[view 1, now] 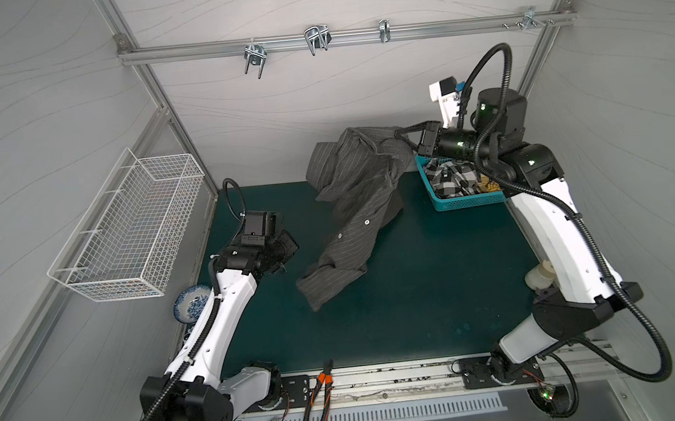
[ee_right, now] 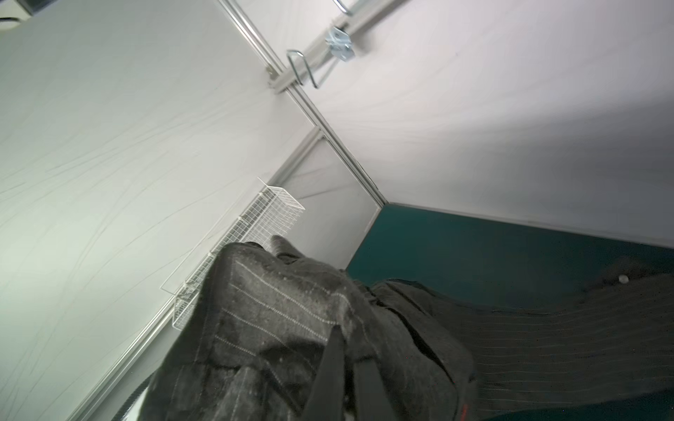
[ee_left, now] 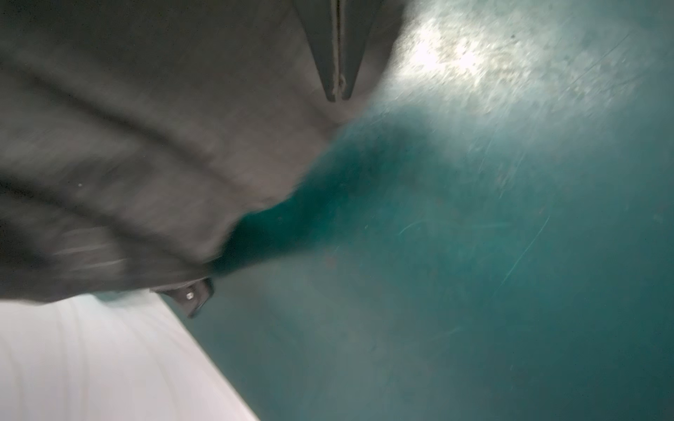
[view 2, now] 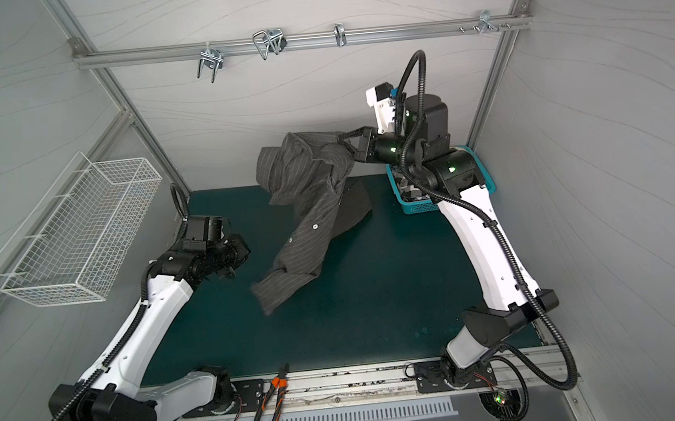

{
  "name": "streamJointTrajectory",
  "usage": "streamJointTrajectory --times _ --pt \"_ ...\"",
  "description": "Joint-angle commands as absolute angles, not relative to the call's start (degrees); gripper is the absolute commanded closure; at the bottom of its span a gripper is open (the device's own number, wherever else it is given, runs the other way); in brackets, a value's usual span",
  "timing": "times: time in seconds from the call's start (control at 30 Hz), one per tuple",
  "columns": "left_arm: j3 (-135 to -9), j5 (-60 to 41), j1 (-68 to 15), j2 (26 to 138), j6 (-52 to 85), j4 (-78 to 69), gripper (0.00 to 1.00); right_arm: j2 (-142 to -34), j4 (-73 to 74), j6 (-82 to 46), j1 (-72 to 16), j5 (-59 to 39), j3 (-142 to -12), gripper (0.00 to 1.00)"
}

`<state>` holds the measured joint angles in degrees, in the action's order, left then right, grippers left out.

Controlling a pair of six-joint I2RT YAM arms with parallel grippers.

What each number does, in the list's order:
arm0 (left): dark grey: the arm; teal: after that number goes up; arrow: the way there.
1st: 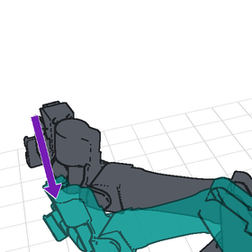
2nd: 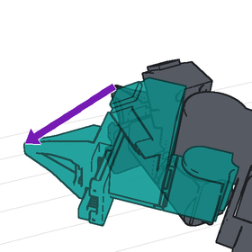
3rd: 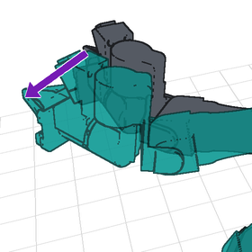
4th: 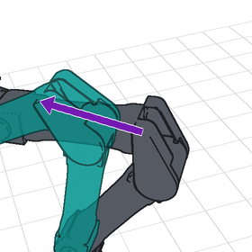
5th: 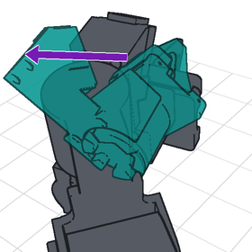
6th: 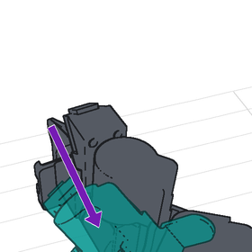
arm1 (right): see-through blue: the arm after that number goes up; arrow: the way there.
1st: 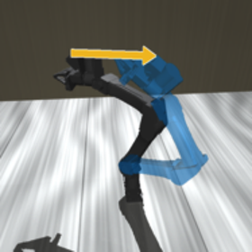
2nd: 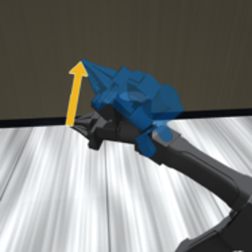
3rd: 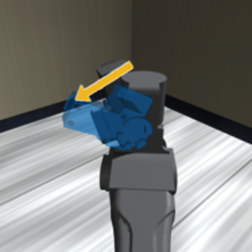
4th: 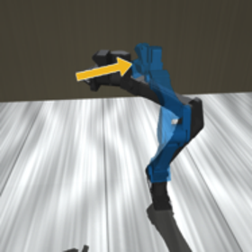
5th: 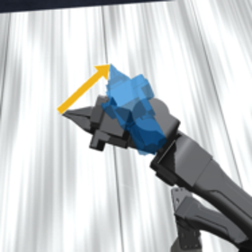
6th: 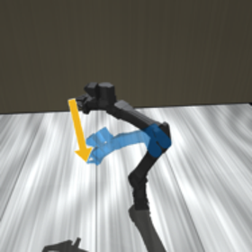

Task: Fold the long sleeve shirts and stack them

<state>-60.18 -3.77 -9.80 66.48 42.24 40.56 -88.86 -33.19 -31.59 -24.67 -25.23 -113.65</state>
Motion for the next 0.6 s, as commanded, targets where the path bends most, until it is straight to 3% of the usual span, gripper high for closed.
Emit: streamJointTrajectory --times 0.0,0.07,0.13,0.2,0.23,0.33,0.4,0.5,0.57 --pt "-58.28 -3.97 -9.20 65.35 41.29 40.34 1.00 -90.27 -31.11 -36.05 -24.35 -19.10 -97.21 1.00" --pt "-56.77 -4.14 -9.21 66.07 40.79 39.41 1.00 -88.63 -28.07 -39.00 -24.02 -16.49 -84.87 0.95" --pt "-54.88 -5.60 -9.21 67.79 39.99 37.96 1.00 -87.20 -25.20 -41.18 -23.20 -15.46 -74.45 0.72" --pt "-53.92 -7.34 -9.22 70.01 39.00 37.46 0.98 -86.27 -26.00 -41.51 -22.39 -14.10 -68.01 0.37" --pt "-53.32 -8.14 -9.21 71.34 38.62 37.17 0.89 -85.27 -27.32 -40.38 -22.38 -13.11 -66.12 0.29" --pt "-52.33 -10.30 -9.23 74.09 37.81 35.83 0.62 -82.51 -35.89 -34.40 -24.08 -5.55 -66.48 0.23" --pt "-51.62 -11.40 -9.34 74.94 37.75 34.88 0.49 -81.13 -39.41 -29.79 -27.69 1.38 -68.70 0.20" --pt "-50.99 -11.95 -9.42 76.38 38.33 34.58 0.40 -81.17 -37.10 -19.53 -35.86 6.62 -69.98 0.10" --pt "-50.86 -12.23 -9.38 77.14 38.97 35.26 0.35 -84.14 -37.22 -13.75 -40.55 8.74 -72.73 0.10"
